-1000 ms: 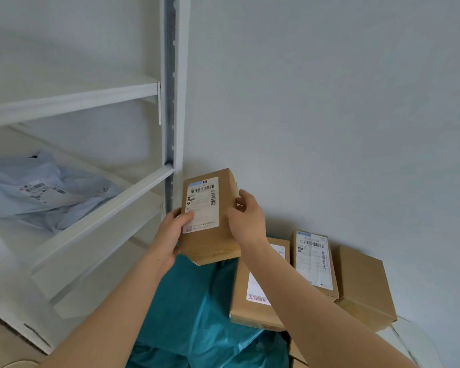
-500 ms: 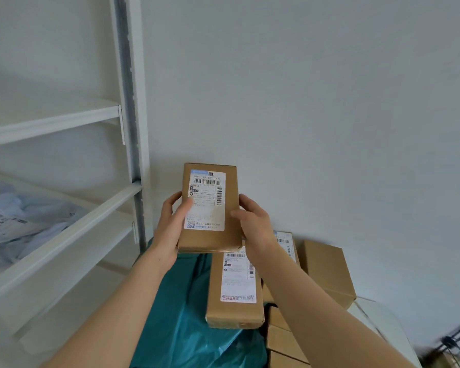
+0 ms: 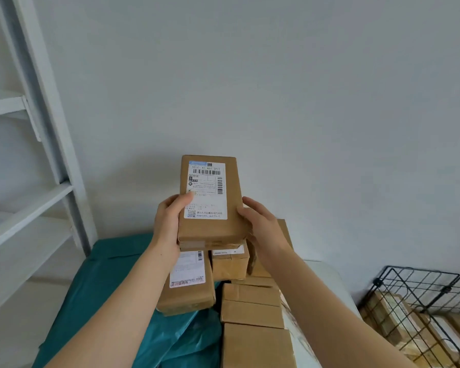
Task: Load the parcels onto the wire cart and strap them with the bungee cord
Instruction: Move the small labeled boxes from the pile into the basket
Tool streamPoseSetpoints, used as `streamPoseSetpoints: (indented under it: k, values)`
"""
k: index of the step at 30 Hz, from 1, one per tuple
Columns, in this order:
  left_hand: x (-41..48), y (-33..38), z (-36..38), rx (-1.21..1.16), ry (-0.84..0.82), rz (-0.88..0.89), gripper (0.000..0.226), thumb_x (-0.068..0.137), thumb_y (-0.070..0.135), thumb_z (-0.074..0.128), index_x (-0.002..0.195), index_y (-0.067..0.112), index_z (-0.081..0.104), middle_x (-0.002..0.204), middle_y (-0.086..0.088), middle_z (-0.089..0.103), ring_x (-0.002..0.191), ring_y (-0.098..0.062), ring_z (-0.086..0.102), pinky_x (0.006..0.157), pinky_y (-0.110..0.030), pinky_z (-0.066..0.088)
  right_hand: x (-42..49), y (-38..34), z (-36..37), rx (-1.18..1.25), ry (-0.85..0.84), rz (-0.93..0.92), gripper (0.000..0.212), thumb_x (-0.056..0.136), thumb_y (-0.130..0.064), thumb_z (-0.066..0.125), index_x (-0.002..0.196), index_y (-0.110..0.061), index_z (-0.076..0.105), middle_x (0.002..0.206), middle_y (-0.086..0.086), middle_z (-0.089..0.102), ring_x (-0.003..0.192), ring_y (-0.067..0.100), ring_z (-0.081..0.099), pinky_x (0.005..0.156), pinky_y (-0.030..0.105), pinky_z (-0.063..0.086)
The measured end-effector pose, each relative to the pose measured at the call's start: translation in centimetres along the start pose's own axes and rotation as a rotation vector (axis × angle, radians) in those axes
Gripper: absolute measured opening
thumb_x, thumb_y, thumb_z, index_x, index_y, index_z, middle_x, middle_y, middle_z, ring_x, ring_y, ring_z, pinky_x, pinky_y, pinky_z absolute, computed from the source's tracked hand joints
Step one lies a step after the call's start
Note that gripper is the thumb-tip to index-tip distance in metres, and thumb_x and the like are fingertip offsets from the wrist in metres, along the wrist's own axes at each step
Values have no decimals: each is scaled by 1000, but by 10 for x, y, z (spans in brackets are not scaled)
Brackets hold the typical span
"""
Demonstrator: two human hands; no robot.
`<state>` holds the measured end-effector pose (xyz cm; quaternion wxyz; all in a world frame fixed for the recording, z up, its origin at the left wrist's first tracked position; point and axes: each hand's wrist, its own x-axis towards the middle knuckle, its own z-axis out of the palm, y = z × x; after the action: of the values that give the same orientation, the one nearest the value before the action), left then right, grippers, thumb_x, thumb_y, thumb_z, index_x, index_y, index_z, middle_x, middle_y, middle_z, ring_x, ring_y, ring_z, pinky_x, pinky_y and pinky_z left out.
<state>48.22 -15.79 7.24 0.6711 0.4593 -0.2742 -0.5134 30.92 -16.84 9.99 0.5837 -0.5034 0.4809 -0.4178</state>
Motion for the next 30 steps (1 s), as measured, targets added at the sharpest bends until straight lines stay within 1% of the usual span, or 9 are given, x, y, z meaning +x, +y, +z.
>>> streamPoseSetpoints:
  k: [3,5,8,11,15,20,23,25,30]
  values:
    - [-6,-11,30,33,-30,-7,69,61,48,72,123,22,55,106,-5,71,98,-27,68,76,-42,57,-10,0,-34,18,22,39,41,91,-31,59,131,-26,52,120,-5,62,115,15,56,105,39,43]
    - [-13,-21,56,56,-54,3,62,68,44,71,123,20,55,108,-7,70,97,-26,68,69,-37,56,-20,0,-61,39,31,62,33,92,-30,56,125,-26,55,118,-4,63,110,14,58,101,37,45]
    - [-29,-43,102,82,-88,-21,47,80,33,68,122,18,54,106,-6,70,93,-24,68,63,-32,54,-39,4,-111,52,48,84,23,94,-29,54,117,-27,59,114,-3,66,102,14,61,90,31,50]
    - [-49,-71,149,98,-125,-55,44,81,27,68,122,18,54,99,-4,72,89,-22,69,63,-32,55,-60,10,-167,64,103,93,17,95,-27,52,110,-28,61,109,-5,67,95,12,62,79,27,50]
    - [-82,-109,208,141,-197,-69,30,83,23,66,113,21,59,95,-1,73,89,-21,69,70,-35,56,-85,26,-238,96,168,99,17,95,-27,53,109,-28,62,108,-5,67,97,14,63,88,32,50]
    - [-116,-159,273,175,-270,-141,48,83,24,66,127,19,50,98,-2,74,93,-22,69,80,-40,56,-117,44,-323,120,224,101,24,95,-26,53,118,-26,58,114,-4,65,105,16,60,88,31,49]
    - [-137,-190,316,207,-314,-164,53,80,27,67,129,19,49,102,-2,73,95,-22,68,81,-39,55,-135,55,-375,124,272,108,22,95,-26,54,116,-30,57,113,-5,65,108,18,59,101,40,45]
    - [-152,-211,346,223,-338,-189,48,84,26,64,129,20,48,104,-2,72,97,-22,68,82,-40,55,-146,62,-411,129,304,112,20,94,-27,55,113,-31,57,110,-6,65,108,18,58,102,42,45]
    - [-186,-261,414,287,-418,-234,42,88,26,59,129,22,50,109,0,70,95,-17,67,64,-27,55,-170,77,-494,132,355,131,33,94,-28,55,128,-26,54,117,-3,62,109,18,57,92,35,49]
